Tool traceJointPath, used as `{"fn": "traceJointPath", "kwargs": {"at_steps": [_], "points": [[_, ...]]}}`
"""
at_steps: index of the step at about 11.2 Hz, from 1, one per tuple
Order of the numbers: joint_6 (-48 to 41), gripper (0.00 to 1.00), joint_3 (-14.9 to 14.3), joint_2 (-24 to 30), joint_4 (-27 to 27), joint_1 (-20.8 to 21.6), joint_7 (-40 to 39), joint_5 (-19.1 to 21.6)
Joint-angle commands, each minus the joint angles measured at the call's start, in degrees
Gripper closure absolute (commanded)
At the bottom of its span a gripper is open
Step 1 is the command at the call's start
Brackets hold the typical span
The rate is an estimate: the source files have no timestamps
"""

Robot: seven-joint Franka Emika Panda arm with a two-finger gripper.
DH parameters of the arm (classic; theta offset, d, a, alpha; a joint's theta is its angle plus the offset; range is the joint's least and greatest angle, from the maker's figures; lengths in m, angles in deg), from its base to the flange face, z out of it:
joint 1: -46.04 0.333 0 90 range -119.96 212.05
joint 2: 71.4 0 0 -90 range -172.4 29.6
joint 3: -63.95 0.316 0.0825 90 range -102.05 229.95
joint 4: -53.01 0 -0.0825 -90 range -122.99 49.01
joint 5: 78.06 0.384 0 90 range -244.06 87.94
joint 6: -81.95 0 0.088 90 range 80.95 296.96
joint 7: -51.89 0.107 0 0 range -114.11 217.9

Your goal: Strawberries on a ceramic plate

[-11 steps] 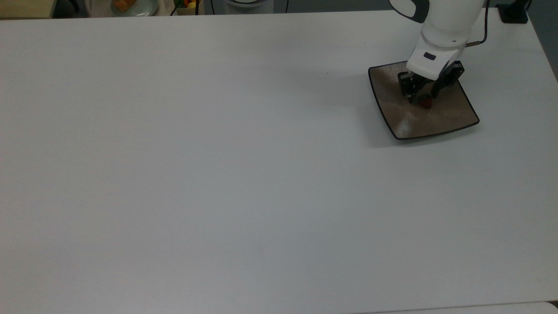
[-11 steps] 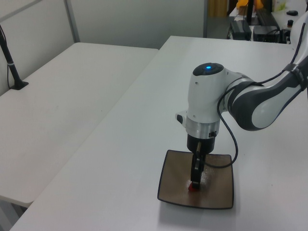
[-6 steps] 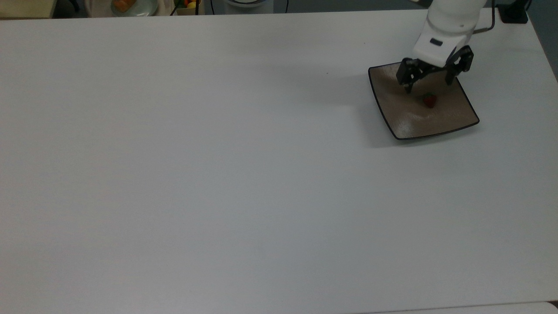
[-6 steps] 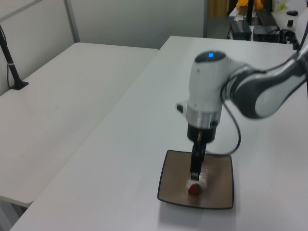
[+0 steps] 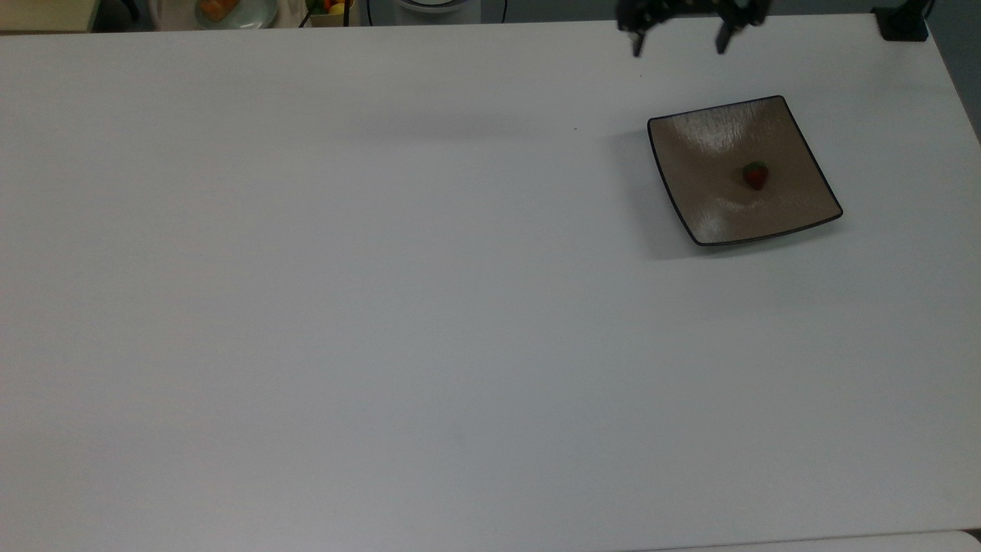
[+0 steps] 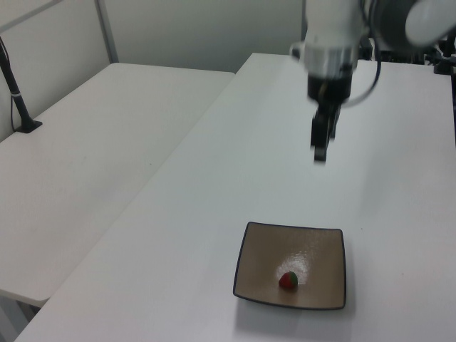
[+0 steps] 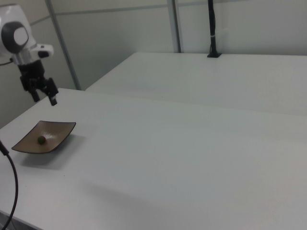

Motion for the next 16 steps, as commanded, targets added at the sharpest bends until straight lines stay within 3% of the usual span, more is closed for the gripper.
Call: {"fn": "traceJointPath", "kwargs": {"at_steps": [1,7,11,16], "points": [[-5.79,0.0,-5.18,7.91,-2.36,-1.64,-4.04,-0.22],[-5.8,0.0,-6.33,11.02,-4.91,-14.12,-22.04,-0.13],[-1.85,0.0,-6.33,10.75,-5.97,-19.67,-38.28,0.57],[-1.32,0.0,-6.42,10.84,-5.96,-20.11,-37.71,0.66]]}}
